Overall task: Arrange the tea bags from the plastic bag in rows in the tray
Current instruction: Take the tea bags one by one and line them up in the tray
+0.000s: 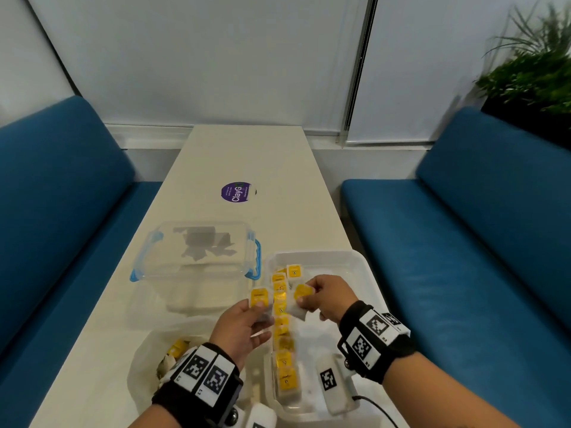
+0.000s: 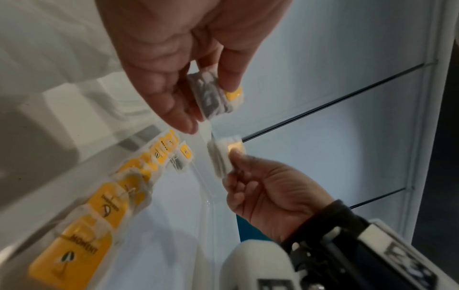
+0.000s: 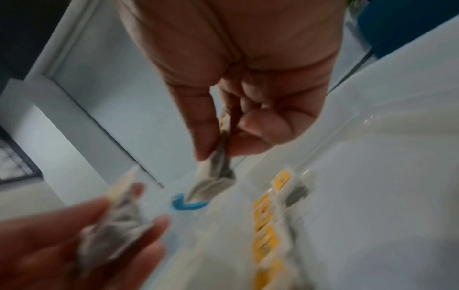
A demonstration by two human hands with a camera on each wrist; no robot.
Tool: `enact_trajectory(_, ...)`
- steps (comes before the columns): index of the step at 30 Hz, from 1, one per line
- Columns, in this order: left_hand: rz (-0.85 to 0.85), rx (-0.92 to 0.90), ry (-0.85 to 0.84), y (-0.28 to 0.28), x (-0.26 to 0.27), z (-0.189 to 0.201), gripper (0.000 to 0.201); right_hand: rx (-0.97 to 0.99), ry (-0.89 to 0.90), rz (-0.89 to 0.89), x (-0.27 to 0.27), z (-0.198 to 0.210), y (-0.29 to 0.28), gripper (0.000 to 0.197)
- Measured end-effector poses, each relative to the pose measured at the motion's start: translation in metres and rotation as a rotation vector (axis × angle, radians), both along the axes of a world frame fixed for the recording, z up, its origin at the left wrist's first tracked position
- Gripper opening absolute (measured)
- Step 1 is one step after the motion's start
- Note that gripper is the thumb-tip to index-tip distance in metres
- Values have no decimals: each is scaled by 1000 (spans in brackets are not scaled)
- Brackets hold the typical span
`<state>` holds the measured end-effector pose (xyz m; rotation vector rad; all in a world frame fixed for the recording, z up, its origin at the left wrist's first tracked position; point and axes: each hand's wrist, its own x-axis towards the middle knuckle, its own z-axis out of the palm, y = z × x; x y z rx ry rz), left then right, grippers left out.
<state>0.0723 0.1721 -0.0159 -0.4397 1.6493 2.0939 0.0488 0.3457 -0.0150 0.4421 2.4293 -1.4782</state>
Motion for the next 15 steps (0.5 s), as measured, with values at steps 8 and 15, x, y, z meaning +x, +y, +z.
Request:
enact_trajectory(8,-60,-74,16,-4,0,-5,16,376,-18,159,-40,3,23,23)
enact_trajectory(15,-104,-85,26,-10,-1,-7,14,560,-64,233,-73,-3,21,20)
